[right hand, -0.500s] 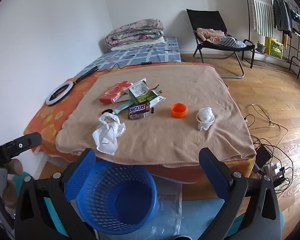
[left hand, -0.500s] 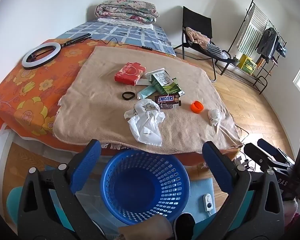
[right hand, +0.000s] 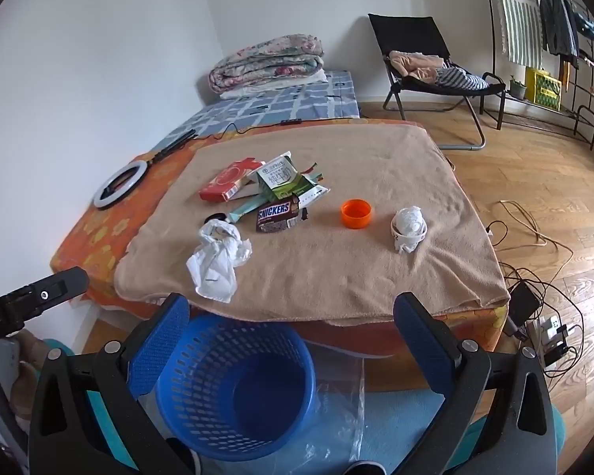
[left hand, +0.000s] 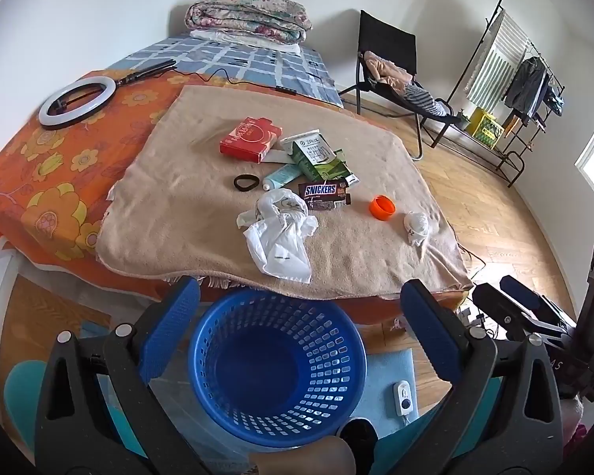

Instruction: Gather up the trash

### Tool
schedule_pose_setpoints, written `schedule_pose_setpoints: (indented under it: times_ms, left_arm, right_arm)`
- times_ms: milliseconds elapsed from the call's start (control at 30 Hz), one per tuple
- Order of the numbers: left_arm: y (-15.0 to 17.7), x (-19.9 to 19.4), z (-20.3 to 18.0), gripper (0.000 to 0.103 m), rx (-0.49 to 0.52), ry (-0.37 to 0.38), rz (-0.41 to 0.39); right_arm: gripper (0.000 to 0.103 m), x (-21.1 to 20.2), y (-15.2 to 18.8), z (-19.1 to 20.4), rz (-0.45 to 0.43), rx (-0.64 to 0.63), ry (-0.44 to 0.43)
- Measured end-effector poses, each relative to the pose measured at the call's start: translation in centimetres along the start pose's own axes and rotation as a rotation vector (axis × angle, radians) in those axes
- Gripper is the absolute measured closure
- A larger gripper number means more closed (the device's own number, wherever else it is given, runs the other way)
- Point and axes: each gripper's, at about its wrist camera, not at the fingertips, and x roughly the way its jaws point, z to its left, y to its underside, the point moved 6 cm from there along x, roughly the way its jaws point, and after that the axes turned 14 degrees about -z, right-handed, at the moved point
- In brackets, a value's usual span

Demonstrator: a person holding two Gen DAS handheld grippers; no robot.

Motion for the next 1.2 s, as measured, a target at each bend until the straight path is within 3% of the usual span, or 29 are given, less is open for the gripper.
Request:
schedule_pose_setpoints:
  times_ms: [1200]
  left_arm:
    - [0.4,-0.2,-1.1,0.000,-0.019,0.015,0.015]
  right_arm:
    - [0.001,0.5,0.5,0.3,0.022,0.016,-0.009]
